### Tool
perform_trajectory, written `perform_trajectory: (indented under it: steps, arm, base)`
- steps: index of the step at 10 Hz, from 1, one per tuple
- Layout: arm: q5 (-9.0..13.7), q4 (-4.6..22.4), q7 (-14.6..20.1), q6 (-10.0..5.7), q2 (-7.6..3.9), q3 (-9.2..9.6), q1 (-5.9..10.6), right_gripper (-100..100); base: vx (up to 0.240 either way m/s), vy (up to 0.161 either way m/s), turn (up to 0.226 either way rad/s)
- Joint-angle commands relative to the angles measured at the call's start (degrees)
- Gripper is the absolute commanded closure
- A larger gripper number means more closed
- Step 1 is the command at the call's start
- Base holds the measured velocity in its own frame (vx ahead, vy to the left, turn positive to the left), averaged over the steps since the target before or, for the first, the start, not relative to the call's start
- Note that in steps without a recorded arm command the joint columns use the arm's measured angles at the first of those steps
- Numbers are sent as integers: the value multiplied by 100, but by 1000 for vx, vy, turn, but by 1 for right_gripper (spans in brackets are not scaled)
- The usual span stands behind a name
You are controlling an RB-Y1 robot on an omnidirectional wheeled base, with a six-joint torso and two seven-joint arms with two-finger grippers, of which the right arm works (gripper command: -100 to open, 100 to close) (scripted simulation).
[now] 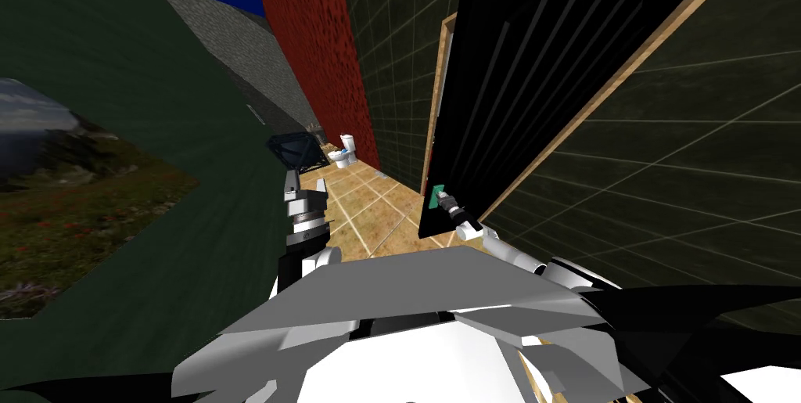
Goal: Pull the door open
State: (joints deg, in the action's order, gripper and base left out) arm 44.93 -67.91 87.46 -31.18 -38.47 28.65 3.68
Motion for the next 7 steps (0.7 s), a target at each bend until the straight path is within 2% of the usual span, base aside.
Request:
perform_trajectory:
  steps: [1,2,3,4,7]
  arm:
    - [-33,-46,135,-116,-114,131,-29,100]
    - [-44,-81,180,-146,-164,182,-47,100]
    - [-38,-58,137,-108,-131,150,-51,100]
    - [-73,-102,228,-182,-220,260,-89,100]
    - [-133,-192,373,-317,-380,428,-129,100]
  base:
    - [-185,-100,76]
    - [-178,-69,57]
    - [-78,-27,11]
    - [-75,-83,119]
    - [-130,-114,111]
